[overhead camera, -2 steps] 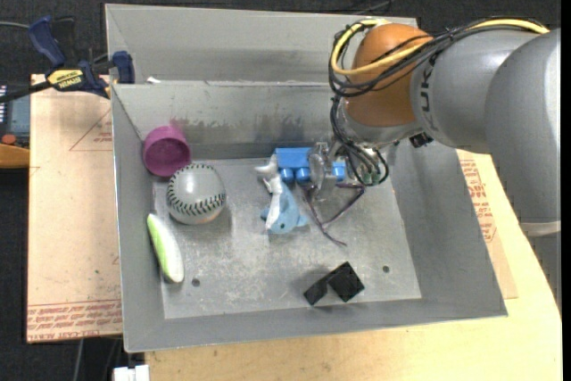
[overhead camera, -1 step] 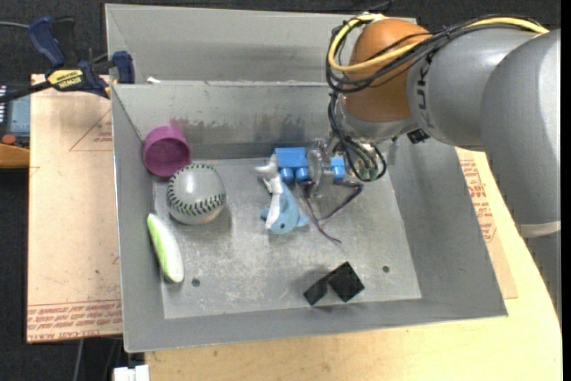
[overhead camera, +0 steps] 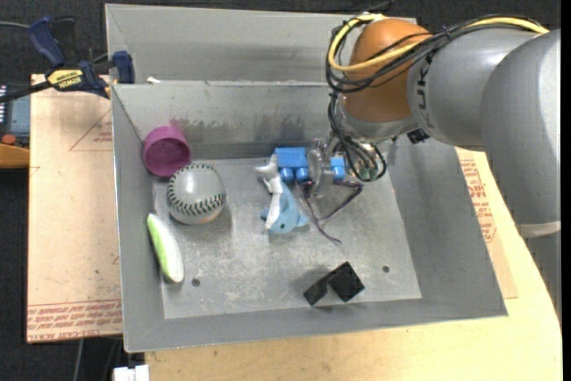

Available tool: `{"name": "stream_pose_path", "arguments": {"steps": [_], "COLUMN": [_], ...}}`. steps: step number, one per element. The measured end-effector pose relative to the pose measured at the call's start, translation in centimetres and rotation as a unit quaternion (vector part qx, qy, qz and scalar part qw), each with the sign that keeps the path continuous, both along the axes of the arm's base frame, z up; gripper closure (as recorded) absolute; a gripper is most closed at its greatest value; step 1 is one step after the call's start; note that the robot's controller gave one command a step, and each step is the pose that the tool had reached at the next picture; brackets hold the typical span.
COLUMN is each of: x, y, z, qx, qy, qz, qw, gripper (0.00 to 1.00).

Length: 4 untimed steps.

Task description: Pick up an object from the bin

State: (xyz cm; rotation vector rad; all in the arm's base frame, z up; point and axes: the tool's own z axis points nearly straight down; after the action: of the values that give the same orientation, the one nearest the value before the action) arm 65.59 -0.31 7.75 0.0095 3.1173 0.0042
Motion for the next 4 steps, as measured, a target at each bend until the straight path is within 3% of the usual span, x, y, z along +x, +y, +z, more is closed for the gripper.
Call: {"name": "stream_pose_path", "arguments": {"steps": [1,2,4], "x": [-2.5,-3.2,-3.2], "y": [-5.2,-2.9,-2.9], "z": [-0.4,-0.4,-0.4], "qx": [0.0,0.0,0.0], "qy": [-0.0033,-0.0044,-0.0044], "qz": [-0.002,0.0,0.0], "qw": [1.0,1.0,1.0], "gripper": [1.0,1.0,1.0]}}
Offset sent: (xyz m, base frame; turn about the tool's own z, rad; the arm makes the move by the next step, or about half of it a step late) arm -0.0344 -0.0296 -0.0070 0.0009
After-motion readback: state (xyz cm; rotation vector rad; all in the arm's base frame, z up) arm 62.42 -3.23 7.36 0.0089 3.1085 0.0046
